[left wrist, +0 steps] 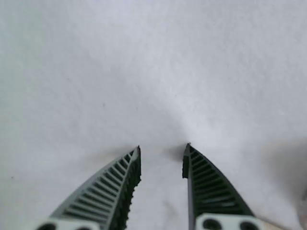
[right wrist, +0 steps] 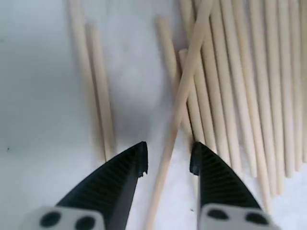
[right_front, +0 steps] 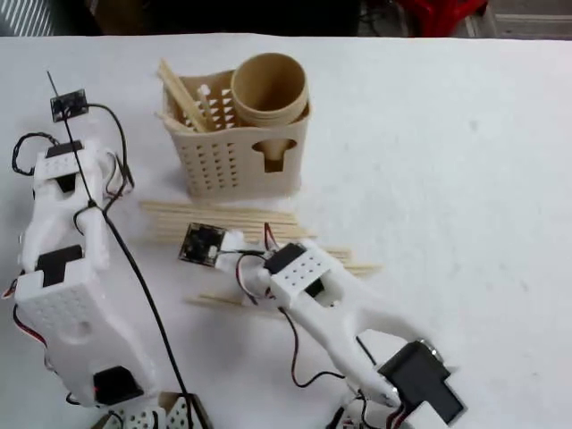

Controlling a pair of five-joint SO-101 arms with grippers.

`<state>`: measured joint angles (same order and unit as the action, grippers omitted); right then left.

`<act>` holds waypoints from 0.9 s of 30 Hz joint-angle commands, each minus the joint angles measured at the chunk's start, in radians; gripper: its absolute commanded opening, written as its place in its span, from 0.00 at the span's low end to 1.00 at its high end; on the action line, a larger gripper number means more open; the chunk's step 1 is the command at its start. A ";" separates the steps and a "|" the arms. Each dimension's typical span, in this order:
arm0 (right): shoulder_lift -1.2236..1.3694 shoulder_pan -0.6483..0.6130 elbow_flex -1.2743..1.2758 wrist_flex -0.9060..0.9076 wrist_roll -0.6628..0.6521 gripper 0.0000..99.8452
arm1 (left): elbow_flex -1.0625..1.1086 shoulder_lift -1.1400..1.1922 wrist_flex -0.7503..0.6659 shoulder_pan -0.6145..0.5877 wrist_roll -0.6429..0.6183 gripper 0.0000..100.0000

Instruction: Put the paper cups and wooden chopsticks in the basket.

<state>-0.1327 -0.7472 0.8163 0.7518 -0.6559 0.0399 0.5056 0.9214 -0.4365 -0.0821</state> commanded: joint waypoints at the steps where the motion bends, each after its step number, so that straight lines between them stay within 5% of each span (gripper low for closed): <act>1: -0.001 0.016 -0.052 -0.015 0.032 0.09 | -0.009 -0.008 -0.015 0.008 0.002 0.16; 3: -0.001 0.018 -0.052 -0.016 0.043 0.02 | -0.009 -0.008 -0.015 0.008 0.002 0.16; 11: -0.064 0.070 -0.052 -0.007 0.069 0.02 | -0.009 -0.008 -0.015 0.008 0.002 0.16; 27: -0.700 0.104 -0.261 0.071 0.250 0.02 | -0.009 -0.008 -0.015 0.008 0.003 0.16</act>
<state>-0.7327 -0.6229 0.7365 0.8239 -0.4258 0.0399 0.5056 0.9214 -0.4365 -0.0821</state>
